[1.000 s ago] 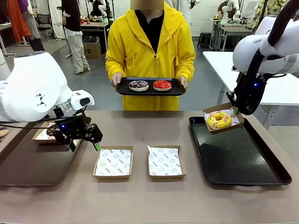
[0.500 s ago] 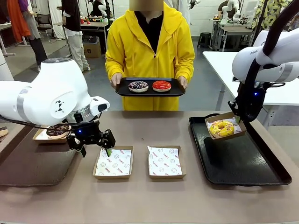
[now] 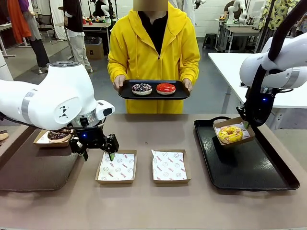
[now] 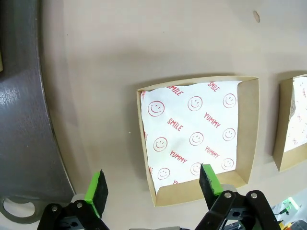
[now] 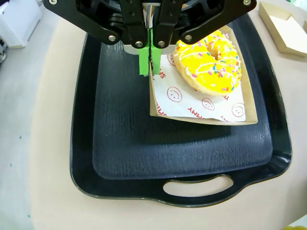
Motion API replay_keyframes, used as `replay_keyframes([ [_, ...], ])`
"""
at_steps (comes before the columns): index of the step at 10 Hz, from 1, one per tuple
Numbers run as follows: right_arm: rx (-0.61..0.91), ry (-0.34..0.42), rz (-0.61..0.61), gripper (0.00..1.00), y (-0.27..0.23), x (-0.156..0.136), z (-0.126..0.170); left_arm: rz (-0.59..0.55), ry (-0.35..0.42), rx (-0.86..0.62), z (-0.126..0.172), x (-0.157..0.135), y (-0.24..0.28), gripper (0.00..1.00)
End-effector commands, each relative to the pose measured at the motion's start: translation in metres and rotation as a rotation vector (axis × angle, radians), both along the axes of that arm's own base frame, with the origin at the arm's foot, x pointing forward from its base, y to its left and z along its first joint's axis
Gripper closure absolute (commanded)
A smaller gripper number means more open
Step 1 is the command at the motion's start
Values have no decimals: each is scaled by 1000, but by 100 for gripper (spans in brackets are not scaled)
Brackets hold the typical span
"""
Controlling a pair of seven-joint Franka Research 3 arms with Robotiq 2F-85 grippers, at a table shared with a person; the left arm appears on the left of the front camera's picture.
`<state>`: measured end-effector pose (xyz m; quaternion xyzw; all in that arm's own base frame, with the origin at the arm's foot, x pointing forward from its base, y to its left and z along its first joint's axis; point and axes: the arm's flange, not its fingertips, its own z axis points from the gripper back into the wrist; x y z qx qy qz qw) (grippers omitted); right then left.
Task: Individually package the donuts and arrange them on the tray.
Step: Place the picked Paper togo box on the Handle tray while simultaneously picking up another Paper togo box from the table with the other hand.
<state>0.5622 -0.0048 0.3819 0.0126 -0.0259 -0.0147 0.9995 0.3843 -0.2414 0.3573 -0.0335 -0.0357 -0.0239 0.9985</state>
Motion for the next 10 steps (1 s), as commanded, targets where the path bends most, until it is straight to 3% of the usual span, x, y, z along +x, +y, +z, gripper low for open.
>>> replay_keyframes([
  [1,34,-1,4,99,-9,10,-5,39,-30,39,-6,4,-6,0],
  [10,81,2,-59,99,-27,34,-23,58,7,53,-23,14,-4,0],
])
